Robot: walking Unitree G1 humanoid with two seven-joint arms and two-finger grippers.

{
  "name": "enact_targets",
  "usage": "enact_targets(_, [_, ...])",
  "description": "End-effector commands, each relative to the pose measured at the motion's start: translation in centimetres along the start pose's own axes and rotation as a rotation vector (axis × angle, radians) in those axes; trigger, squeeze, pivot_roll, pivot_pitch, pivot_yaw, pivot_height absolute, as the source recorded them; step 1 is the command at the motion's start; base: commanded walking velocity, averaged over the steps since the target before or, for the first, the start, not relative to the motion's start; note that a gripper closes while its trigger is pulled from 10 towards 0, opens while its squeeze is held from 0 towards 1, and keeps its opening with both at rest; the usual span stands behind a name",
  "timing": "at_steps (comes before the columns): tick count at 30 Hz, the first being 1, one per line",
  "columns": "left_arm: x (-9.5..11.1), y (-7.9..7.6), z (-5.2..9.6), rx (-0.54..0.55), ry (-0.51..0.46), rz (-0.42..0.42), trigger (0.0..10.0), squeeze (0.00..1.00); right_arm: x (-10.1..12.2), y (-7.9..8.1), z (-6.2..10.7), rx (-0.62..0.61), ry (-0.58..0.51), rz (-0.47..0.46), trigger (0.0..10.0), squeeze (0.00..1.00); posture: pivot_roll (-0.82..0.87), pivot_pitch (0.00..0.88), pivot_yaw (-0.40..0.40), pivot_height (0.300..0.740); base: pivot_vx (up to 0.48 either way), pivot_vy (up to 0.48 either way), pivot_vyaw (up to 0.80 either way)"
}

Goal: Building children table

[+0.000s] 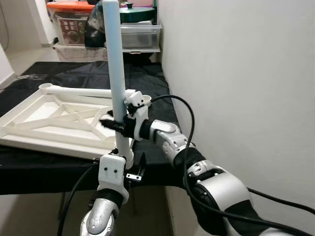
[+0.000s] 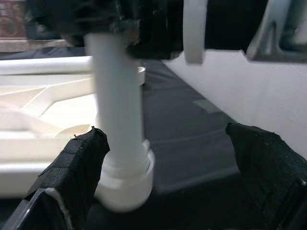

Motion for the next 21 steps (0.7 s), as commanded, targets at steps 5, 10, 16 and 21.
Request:
enact_targets(5, [-0.7, 0.3, 0.1, 0.016, 0.028, 0.009, 10.0, 0.00, -3.2, -8.4, 4.7, -0.757, 0.133, -0.121, 0.0, 0.00, -0.03, 0.000, -0.060, 0.740, 0.000, 0.000, 0.00])
enact_targets(10, [-0.7, 0.1, 0.0, 0.007, 0.026, 0.009, 10.0, 0.00, -4.2, -9.1, 6.3, -0.959, 0.126, -0.196, 0.0, 0.00, -0.03, 0.000, -0.056, 0.740, 0.000, 0.000, 0.00])
enact_targets(16, [-0.9, 0.1, 0.1, 0.006, 0.028, 0.007, 10.0, 0.00, -3.0, -6.1, 3.6, -0.779, 0.051, -0.171, 10.0, 0.00, -0.04, 0.000, -0.051, 0.740, 0.000, 0.000, 0.00])
enact_targets(21, [-1.0, 0.0, 0.1, 0.004, 0.031, 0.012, 10.0, 0.00, -1.4, -5.3, 2.7, -0.694, -0.022, -0.096, 10.0, 1.00, -0.04, 0.000, -0.050, 0.740, 0.000, 0.000, 0.00])
Point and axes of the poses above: a point about 5 cm out from each wrist's last joint towards the gripper, its own z axis pointing back from the gripper into the wrist, its own x axis along the axis of the wrist's last joint, y = z × x, the point moved 4 cm from there along -z, pointing out of the wrist towards the gripper, and after that the axes turned 9 degrees about z, right-handed, at the moved point
